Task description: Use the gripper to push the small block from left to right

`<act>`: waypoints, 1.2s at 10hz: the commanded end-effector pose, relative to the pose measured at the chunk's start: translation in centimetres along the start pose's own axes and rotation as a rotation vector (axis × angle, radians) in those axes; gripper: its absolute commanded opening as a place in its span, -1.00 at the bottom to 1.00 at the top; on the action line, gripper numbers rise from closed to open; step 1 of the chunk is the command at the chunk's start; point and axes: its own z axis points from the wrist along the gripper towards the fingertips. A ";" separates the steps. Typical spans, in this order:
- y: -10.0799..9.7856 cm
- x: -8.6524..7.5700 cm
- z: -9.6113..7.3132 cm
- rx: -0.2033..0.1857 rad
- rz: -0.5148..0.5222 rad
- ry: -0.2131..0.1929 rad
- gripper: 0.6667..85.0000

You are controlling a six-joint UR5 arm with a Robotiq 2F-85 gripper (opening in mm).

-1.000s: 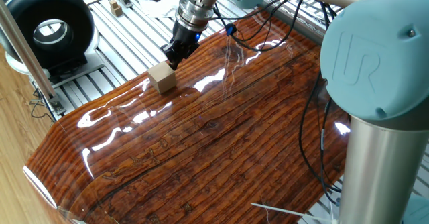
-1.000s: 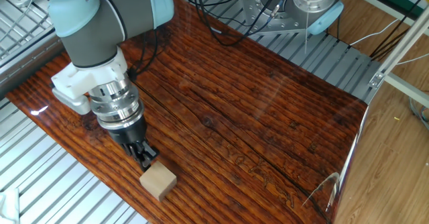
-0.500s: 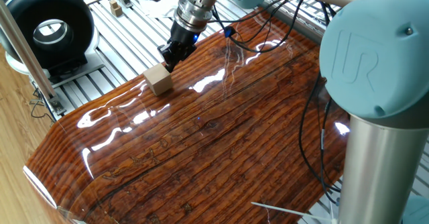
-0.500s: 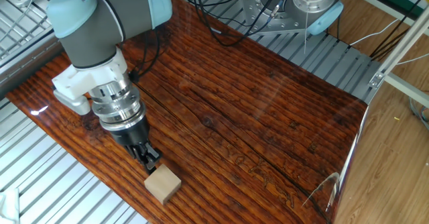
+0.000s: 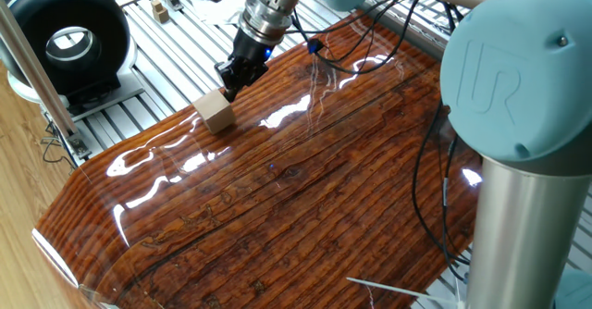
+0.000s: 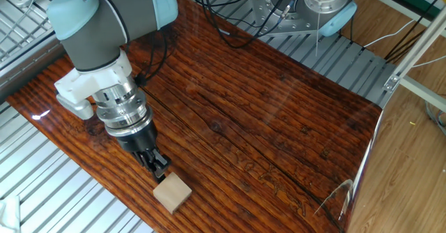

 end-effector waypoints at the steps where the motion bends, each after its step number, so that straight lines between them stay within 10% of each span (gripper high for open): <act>1: 0.7 -0.3 -0.1 -0.031 0.019 -0.008 -0.99; 6: -0.4 -0.7 0.0 0.007 0.019 -0.018 -0.99; 7: -3.7 -0.7 -0.2 0.136 -0.006 -0.018 -0.99; 8: -9.2 -0.2 -1.6 0.351 -0.078 0.015 -0.99; 9: -11.3 -0.3 -2.5 0.439 -0.108 0.020 -0.99; 12: -13.0 -0.7 -3.4 0.515 -0.168 0.026 -0.99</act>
